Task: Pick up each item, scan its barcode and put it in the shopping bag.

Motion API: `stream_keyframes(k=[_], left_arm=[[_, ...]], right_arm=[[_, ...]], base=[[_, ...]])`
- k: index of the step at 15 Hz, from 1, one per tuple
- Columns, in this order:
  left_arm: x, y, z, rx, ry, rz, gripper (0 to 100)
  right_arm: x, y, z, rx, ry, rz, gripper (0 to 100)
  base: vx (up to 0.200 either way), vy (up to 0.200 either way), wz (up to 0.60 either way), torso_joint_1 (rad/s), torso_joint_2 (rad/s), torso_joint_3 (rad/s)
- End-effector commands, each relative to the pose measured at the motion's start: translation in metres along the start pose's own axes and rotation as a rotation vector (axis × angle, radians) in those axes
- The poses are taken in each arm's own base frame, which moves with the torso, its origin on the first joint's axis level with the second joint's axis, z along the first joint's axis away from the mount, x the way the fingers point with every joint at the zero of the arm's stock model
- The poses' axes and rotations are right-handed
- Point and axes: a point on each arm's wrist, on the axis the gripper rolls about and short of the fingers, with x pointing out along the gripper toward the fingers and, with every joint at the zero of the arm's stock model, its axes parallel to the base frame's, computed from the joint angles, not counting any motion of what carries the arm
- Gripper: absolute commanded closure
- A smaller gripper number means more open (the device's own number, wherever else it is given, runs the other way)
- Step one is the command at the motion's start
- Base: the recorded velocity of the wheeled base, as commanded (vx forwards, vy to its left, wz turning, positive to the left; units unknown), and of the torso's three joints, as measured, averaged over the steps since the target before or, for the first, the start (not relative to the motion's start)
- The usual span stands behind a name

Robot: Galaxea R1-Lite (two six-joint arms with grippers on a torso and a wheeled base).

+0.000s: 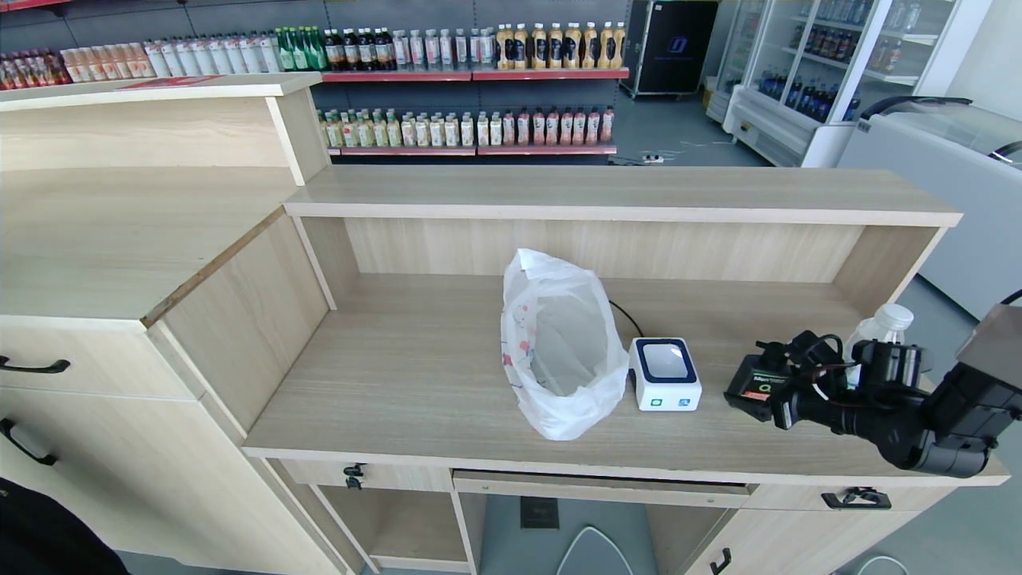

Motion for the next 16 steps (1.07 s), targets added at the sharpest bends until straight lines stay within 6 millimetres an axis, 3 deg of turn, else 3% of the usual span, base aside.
stream_keyframes(k=[1, 3, 4, 12, 14, 16], left_arm=[[0.0, 0.0, 0.0, -0.001, 0.0, 0.001, 0], [0.0, 0.0, 0.0, 0.0, 0.0, 0.001, 0], [0.0, 0.0, 0.0, -0.001, 0.0, 0.001, 0], [0.0, 0.0, 0.0, -0.001, 0.0, 0.001, 0], [0.0, 0.0, 0.0, -0.001, 0.0, 0.001, 0], [0.0, 0.0, 0.0, -0.001, 0.0, 0.001, 0]], right_arm=[[0.001, 0.0, -0.002, 0.002, 0.003, 0.003, 0], [0.002, 0.002, -0.002, 0.004, 0.0, 0.013, 0], [0.003, 0.004, 0.0, 0.0, -0.011, 0.034, 100], [0.005, 0.013, 0.009, -0.065, -0.021, 0.048, 100], [-0.011, 0.011, 0.03, -0.143, -0.054, 0.022, 100], [-0.053, 0.017, 0.066, -0.193, -0.097, -0.026, 100]], base=[[0.0, 0.0, 0.0, 0.0, 0.0, 0.0], [0.0, 0.0, 0.0, 0.0, 0.0, 0.0], [0.0, 0.0, 0.0, 0.0, 0.0, 0.0], [0.0, 0.0, 0.0, 0.0, 0.0, 0.0], [0.0, 0.0, 0.0, 0.0, 0.0, 0.0], [0.0, 0.0, 0.0, 0.0, 0.0, 0.0]])
